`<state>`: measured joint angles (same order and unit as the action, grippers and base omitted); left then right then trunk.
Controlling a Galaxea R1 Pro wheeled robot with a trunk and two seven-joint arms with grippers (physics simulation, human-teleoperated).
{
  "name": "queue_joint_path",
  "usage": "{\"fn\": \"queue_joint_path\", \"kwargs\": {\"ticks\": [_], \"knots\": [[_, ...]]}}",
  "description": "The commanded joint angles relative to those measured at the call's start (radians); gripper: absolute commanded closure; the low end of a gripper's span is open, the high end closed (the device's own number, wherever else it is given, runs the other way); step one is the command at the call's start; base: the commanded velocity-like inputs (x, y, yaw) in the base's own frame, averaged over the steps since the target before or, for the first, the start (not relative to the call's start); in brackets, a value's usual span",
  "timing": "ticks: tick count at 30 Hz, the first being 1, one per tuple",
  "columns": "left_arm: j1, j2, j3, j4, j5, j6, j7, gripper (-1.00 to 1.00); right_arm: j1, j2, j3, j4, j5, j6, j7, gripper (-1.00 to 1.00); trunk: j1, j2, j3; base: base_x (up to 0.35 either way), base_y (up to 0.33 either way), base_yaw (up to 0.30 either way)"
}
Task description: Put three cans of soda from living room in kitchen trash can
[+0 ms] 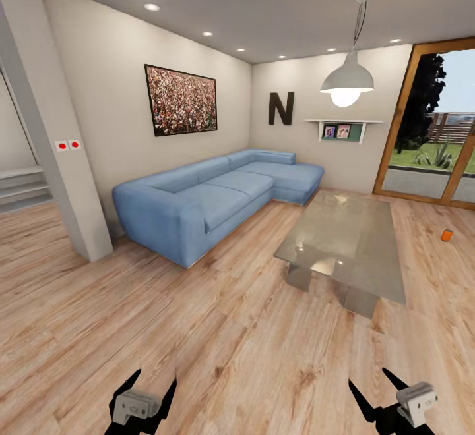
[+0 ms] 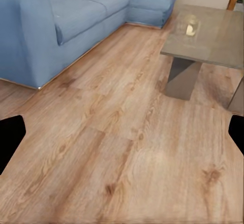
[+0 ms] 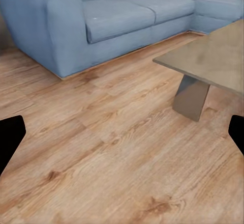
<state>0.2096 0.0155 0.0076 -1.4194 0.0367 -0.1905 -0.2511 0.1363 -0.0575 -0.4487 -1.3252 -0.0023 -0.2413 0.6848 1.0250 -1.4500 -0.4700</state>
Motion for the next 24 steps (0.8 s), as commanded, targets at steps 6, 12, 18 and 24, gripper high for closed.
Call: {"fn": "queue_joint_path", "kwargs": {"ticks": [6,12,18,24], "knots": [[-0.001,0.000,0.000,0.033,0.000,-0.001,0.001,-1.00,0.000,0.003,-0.003,0.005,-0.001,-0.006,0.000,-1.00,0.000,0.000,0.000,0.000,0.000,0.000],[-0.001,0.000,0.000,0.041,-0.004,-0.001,0.000,-1.00,0.000,0.005,-0.003,0.006,-0.001,-0.006,-0.002,-1.00,0.000,0.000,0.000,0.000,0.000,0.058],[-0.001,0.000,-0.001,0.043,-0.007,-0.001,0.000,-1.00,0.000,0.006,-0.002,0.006,-0.002,-0.006,-0.012,-1.00,0.000,0.000,0.000,0.000,0.000,0.157],[-0.001,0.000,-0.001,0.043,-0.009,-0.001,0.000,-1.00,0.000,0.006,0.002,0.009,-0.001,-0.006,-0.052,-1.00,0.000,0.000,0.000,0.000,0.000,0.232]]}}
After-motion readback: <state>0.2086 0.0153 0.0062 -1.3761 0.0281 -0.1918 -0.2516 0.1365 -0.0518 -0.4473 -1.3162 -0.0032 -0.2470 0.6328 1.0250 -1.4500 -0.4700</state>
